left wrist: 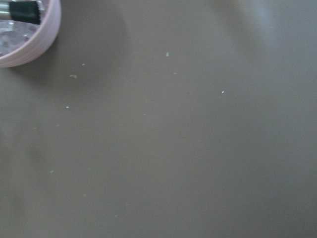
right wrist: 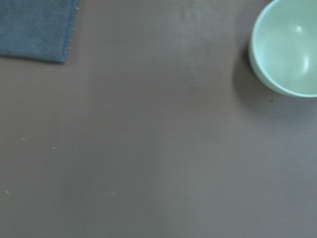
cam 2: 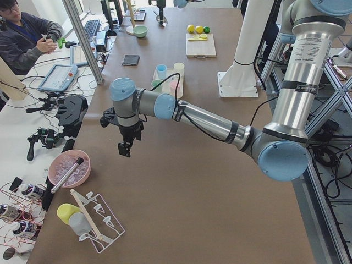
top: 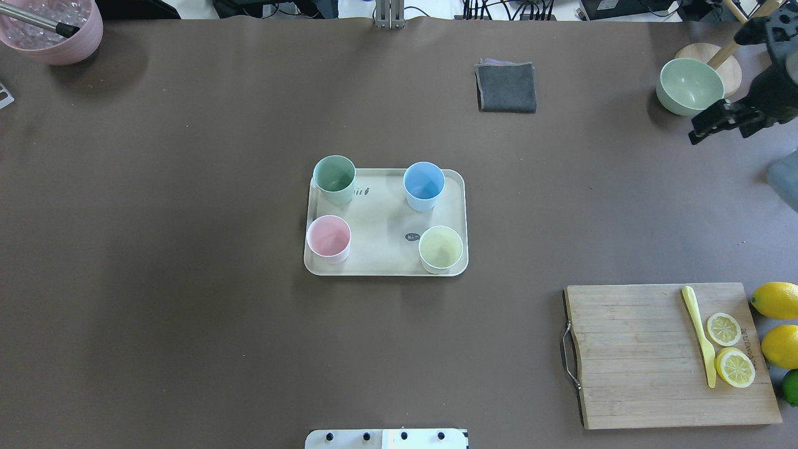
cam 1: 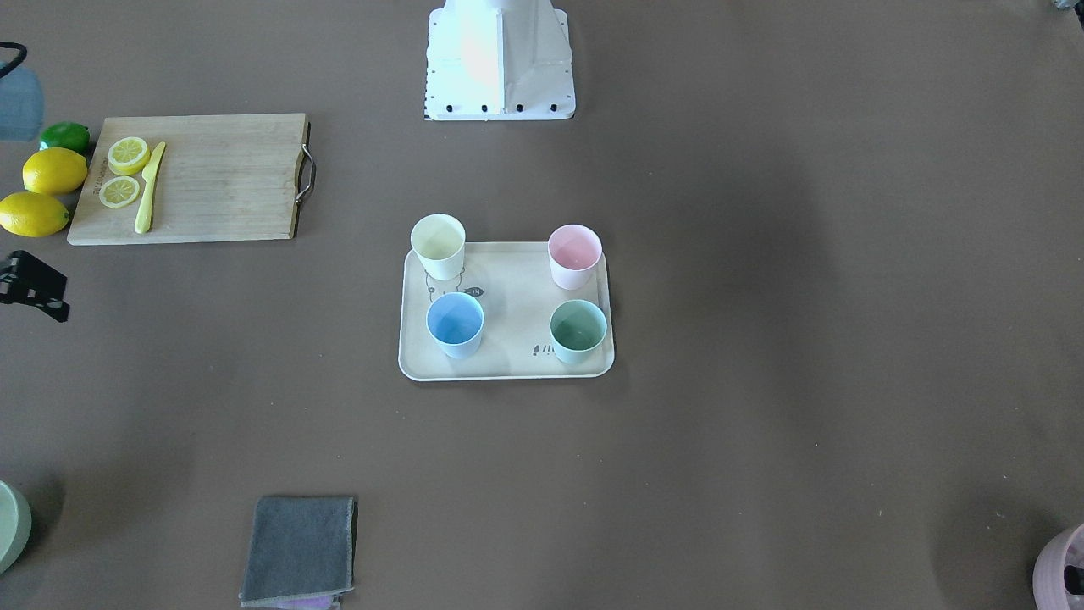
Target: Place all cups on tray
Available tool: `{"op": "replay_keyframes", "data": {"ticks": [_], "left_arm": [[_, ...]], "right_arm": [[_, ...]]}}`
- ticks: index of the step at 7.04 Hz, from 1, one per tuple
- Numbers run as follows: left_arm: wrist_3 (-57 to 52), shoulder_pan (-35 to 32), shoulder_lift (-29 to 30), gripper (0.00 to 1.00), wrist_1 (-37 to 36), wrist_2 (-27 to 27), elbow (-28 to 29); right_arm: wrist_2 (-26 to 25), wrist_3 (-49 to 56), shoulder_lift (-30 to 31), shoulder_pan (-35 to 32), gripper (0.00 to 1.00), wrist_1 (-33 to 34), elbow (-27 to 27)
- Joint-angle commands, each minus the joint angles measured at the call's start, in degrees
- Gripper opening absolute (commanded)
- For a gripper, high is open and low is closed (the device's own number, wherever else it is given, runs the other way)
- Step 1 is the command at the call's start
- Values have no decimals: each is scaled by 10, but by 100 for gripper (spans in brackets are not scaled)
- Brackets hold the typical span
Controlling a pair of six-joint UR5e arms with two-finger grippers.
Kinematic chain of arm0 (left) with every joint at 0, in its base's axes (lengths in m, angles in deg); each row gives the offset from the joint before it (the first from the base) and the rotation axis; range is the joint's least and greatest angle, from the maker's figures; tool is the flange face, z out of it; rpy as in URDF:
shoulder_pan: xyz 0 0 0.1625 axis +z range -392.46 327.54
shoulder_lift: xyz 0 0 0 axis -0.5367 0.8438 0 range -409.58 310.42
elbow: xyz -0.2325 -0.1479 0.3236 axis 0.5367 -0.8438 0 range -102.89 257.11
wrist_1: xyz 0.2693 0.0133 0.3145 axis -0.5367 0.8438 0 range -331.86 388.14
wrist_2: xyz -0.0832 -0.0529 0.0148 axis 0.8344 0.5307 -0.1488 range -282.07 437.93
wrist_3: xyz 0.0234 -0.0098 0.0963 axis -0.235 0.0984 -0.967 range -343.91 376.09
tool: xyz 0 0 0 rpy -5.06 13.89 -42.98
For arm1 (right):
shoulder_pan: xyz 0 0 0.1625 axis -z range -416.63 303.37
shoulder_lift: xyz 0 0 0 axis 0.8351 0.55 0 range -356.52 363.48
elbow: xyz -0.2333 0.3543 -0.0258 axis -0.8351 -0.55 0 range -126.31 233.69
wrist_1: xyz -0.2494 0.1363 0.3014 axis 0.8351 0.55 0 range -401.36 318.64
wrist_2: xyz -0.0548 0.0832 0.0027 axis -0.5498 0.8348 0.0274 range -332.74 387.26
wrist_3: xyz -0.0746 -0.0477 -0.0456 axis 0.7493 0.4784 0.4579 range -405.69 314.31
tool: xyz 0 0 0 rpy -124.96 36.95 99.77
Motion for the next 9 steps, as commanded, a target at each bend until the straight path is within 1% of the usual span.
{"op": "replay_keyframes", "data": {"ticks": [1,2,3,4,5,6,7,8,9], "left_arm": [[-18,-47,-67,98,0,-5,24],[-15,-49,-81,98,1,-6,19],[-15,-49,-104,98,4,-8,6],[-14,-48,-102,98,7,-10,10],[-14,-47,-101,98,16,-6,11],[-5,-46,-102,98,17,-6,14],[40,-46,-105,98,23,-9,12],[51,-44,-116,98,57,-11,19],[52,-44,-126,98,75,-10,30]], "right_arm": [[66,146,101,-92,100,6,2],[60,143,131,-102,100,3,2],[45,140,134,-110,100,3,0],[23,145,142,-147,100,3,14],[21,147,161,-171,100,3,32],[33,148,171,-217,100,4,42],[37,148,171,-232,100,9,47],[52,148,168,-235,100,12,48],[77,148,171,-239,100,12,52]]}}
